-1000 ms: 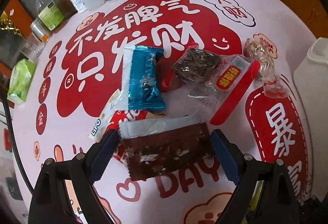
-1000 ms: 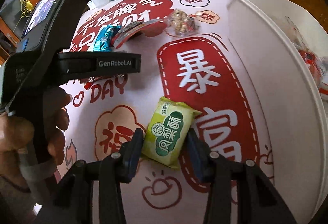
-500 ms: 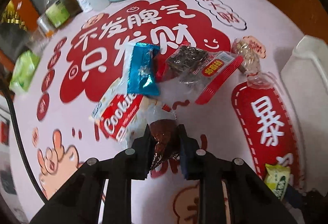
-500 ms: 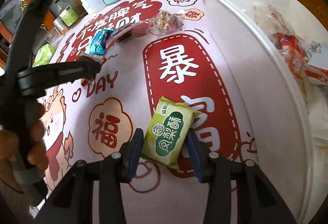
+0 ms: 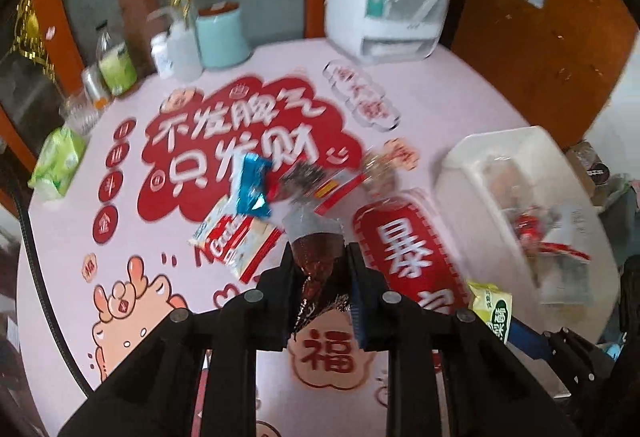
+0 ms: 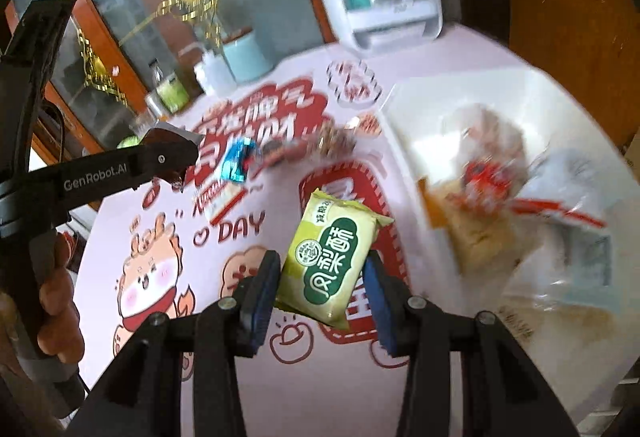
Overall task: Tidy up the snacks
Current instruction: 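Carry both packs into the white tray and open both tools to release them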
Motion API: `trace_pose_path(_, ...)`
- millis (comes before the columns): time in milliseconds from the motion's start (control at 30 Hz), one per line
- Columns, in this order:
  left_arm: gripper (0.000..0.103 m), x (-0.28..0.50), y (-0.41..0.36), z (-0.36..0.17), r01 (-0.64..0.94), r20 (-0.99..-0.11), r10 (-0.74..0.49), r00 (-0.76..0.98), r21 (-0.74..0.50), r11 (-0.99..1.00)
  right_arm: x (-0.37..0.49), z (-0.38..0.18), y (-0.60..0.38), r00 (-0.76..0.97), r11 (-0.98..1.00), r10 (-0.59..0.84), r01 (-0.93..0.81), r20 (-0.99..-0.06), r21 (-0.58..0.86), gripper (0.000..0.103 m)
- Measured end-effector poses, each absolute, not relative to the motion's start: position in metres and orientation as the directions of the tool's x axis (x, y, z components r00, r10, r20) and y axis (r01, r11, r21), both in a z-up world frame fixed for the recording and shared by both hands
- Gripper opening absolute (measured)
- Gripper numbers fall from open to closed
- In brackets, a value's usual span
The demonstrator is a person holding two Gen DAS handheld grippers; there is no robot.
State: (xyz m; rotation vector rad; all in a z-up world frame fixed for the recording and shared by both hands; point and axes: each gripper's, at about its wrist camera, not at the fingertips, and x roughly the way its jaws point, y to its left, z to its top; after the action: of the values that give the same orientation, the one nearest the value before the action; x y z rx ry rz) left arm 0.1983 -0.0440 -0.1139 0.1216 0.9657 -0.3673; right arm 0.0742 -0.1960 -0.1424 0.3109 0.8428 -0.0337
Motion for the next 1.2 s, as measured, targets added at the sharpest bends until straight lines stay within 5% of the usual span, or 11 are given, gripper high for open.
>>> trace_pose_path(400,0.021,0.151,-0.133,-0.049,0.523,-0.746,-0.411,0.524,-0.099,0.846,0.028,-0.109,-0.271,0.714,0.916,-0.125,0.350,-0.689,0.197,0.043)
trace_pose_path(1033,0.023,0.115,-0.262,-0.061,0.671,-0.767,-0.460,0.447,-0.052,0.739,-0.002,-0.128,-0.333,0.620,0.842,-0.250,0.518,-0.744,0.150,0.044)
trace_pose_path(1133,0.027,0.111,-0.269,-0.068,0.679,-0.784,-0.436,0.442,-0.026,0.734,-0.005,-0.127,-0.336,0.621,0.833,-0.259,0.531,-0.740,0.154,0.047)
trace_pose_path(1200,0.047,0.109,-0.272,-0.071,0.677,-0.793,-0.411,0.449,0.002,0.736,-0.008,-0.126,-0.337,0.622,0.828,-0.268,0.539,-0.735,0.154,0.054)
